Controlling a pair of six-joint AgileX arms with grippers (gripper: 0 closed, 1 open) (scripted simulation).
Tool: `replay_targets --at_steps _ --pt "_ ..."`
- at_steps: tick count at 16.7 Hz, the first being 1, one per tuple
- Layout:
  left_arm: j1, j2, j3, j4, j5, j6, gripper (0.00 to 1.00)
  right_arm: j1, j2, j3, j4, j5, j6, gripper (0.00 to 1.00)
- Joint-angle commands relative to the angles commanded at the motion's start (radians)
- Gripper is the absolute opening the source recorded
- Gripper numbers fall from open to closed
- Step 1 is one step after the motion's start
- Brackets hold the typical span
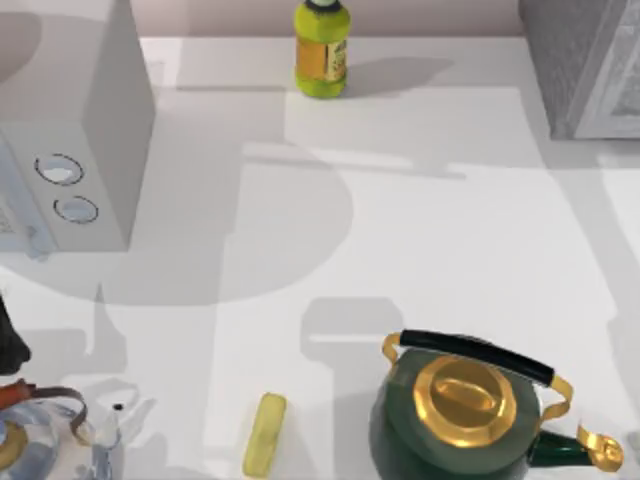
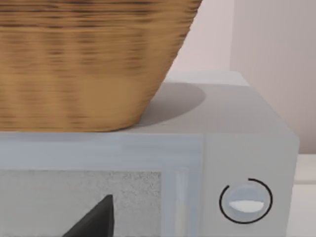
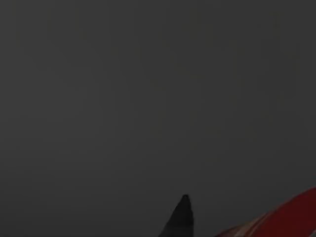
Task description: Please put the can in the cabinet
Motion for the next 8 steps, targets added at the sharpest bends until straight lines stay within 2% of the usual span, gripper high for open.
replay_targets --at_steps 4,8 --pt "0.0 0.0 0.0 0.0 0.0 0.0 1.0 -0.019 0.203 0.295 -0.056 -0.018 -0.003 0.0" --pt "0.0 0.0 0.0 0.0 0.0 0.0 1.0 -0.041 0.325 0.434 -0.11 -0.035 -0.003 0.0"
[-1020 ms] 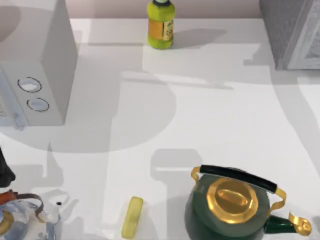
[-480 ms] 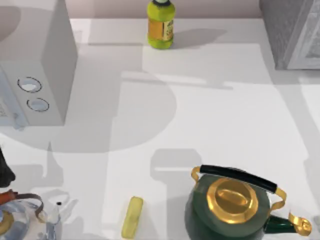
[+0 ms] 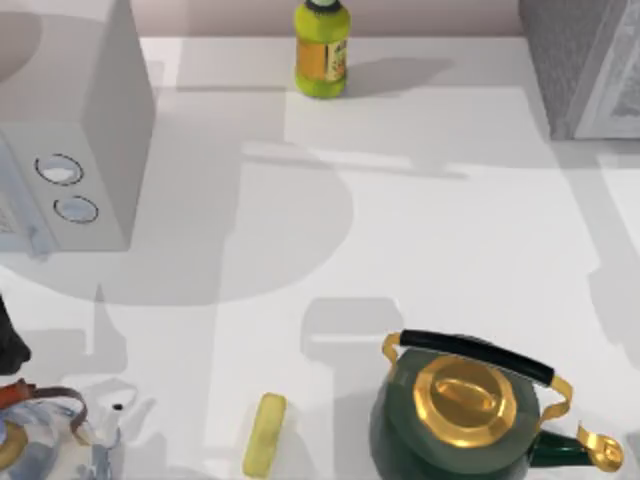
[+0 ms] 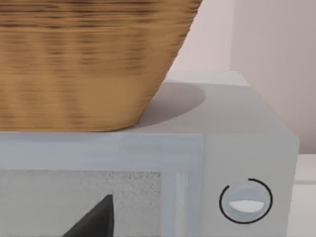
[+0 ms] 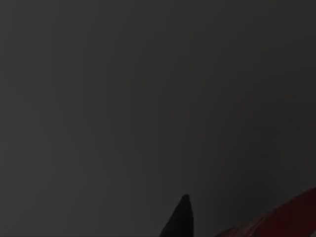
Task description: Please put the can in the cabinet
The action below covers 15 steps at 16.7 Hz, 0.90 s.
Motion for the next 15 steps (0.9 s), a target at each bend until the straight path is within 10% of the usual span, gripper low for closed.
replay_targets --at_steps 5,15 --pt "0.0 0.0 0.0 0.0 0.0 0.0 1.0 -0.003 0.01 0.011 -0.006 -0.002 0.0 0.0" --pt "0.0 0.0 0.0 0.0 0.0 0.0 1.0 -0.003 0.01 0.011 -0.006 -0.002 0.0 0.75"
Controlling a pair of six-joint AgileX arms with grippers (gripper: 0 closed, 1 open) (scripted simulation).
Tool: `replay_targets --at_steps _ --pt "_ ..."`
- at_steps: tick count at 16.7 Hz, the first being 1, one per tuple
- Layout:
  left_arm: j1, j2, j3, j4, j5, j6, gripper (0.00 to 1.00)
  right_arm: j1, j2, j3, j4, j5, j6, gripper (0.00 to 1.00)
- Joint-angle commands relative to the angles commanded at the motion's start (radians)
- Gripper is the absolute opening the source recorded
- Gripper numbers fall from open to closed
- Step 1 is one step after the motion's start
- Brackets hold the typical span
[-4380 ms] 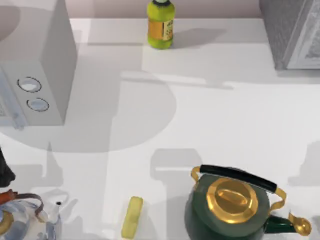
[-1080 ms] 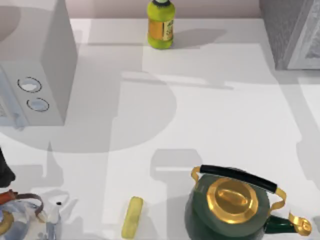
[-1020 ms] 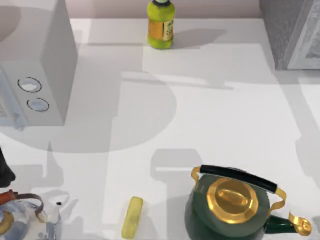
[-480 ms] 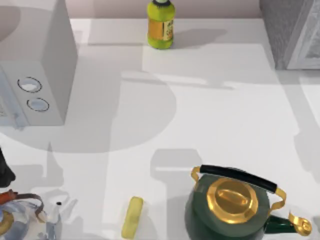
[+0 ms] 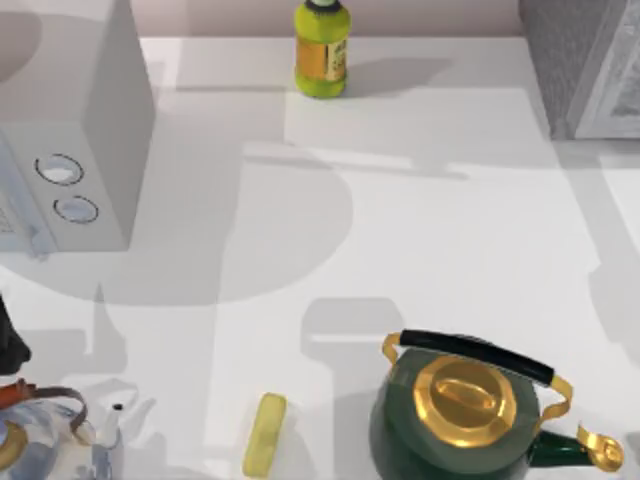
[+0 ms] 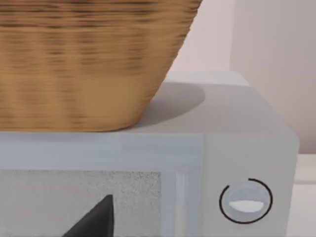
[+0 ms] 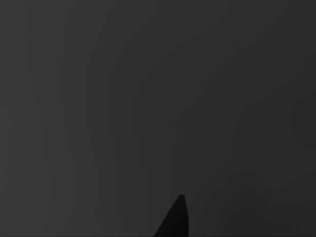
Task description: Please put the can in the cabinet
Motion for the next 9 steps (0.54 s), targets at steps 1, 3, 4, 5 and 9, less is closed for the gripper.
replay_targets --at_steps 1,3,4,5,9 --pt "0.0 0.0 0.0 0.0 0.0 0.0 1.0 0.0 0.0 0.0 0.0 0.0 0.0 0.83" --pt "0.0 0.0 0.0 0.0 0.0 0.0 1.0 0.0 0.0 0.0 0.0 0.0 0.0 0.98" --pt "0.0 0.0 0.0 0.0 0.0 0.0 1.0 0.0 0.0 0.0 0.0 0.0 0.0 1.0" --pt "0.0 0.0 0.0 0.0 0.0 0.0 1.0 0.0 0.0 0.0 0.0 0.0 0.0 1.0" --pt "0.0 0.0 0.0 0.0 0.0 0.0 1.0 0.0 0.0 0.0 0.0 0.0 0.0 1.0"
